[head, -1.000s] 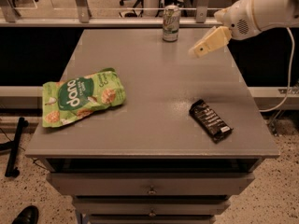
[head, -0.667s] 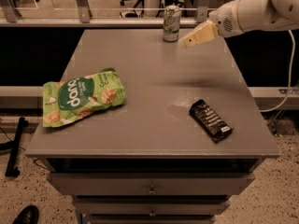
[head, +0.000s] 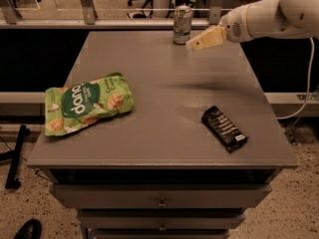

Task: Move 7up can near green rice chip bag

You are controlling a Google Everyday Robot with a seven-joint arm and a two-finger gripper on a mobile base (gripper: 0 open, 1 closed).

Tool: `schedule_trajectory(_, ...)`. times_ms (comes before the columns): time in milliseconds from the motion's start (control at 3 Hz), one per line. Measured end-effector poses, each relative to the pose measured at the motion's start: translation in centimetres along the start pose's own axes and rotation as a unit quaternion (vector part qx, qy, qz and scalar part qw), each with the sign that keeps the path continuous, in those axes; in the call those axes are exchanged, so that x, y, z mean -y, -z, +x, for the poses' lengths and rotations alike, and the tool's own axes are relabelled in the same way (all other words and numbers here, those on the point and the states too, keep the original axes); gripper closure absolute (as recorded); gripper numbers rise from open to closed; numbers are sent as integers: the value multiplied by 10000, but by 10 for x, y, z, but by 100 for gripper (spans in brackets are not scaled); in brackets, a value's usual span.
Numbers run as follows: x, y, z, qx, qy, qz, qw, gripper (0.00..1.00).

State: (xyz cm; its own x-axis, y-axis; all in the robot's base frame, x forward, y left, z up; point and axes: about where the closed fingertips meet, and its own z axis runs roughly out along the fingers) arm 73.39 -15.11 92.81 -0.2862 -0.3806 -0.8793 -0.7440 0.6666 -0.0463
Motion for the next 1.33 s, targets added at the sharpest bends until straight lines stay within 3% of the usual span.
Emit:
schedule_trajectory(333, 24, -37, 2, 271, -400, 431, 9979, 0)
schedule_trajectory(667, 53, -73, 0, 566, -696, 851, 9923, 0)
schedule_trajectory(1000, 68, -105, -6, 824, -810, 943, 9888, 0)
schedule_trajectory(1333, 84, -132, -7, 1037, -698, 974, 9874, 0)
